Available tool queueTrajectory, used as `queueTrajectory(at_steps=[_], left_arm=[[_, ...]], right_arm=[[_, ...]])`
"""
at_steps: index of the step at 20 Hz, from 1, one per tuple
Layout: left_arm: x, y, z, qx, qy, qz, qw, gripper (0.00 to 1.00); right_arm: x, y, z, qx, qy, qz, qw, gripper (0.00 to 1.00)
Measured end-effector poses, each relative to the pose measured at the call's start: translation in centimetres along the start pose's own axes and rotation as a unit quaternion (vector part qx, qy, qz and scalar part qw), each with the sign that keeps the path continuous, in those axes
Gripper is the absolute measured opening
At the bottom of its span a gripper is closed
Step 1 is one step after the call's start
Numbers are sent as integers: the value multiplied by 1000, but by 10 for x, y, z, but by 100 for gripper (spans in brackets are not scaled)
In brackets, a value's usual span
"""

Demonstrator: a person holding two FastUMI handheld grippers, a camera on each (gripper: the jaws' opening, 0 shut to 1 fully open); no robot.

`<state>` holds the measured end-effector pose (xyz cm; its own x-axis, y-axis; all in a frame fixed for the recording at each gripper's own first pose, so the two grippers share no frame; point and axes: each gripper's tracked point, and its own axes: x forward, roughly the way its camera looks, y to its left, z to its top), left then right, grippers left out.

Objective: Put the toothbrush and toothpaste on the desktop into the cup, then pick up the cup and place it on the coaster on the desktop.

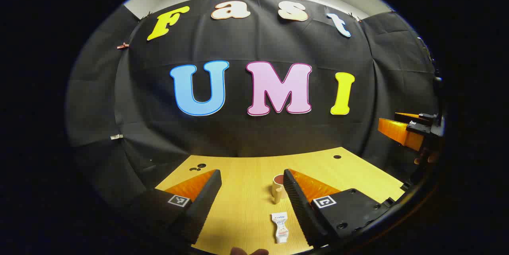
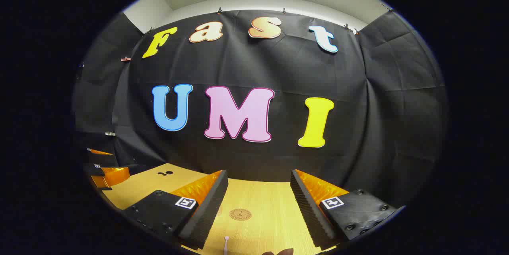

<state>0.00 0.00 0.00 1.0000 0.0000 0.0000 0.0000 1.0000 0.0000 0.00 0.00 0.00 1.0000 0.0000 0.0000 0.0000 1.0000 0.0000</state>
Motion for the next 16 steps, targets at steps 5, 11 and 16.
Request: queueTrajectory(at_steps=[5, 11, 16], left_arm=[[2, -6, -2, -6, 3, -7, 1000, 96], [6, -11, -9, -5, 15, -9, 1000, 96], [13, -20, -22, -4, 32, -13, 999, 96]], right_arm=[[2, -2, -2, -3, 1, -1, 1000, 97], [4, -8, -8, -3, 7, -4, 1000, 97], [5, -13, -13, -5, 12, -5, 1000, 97]])
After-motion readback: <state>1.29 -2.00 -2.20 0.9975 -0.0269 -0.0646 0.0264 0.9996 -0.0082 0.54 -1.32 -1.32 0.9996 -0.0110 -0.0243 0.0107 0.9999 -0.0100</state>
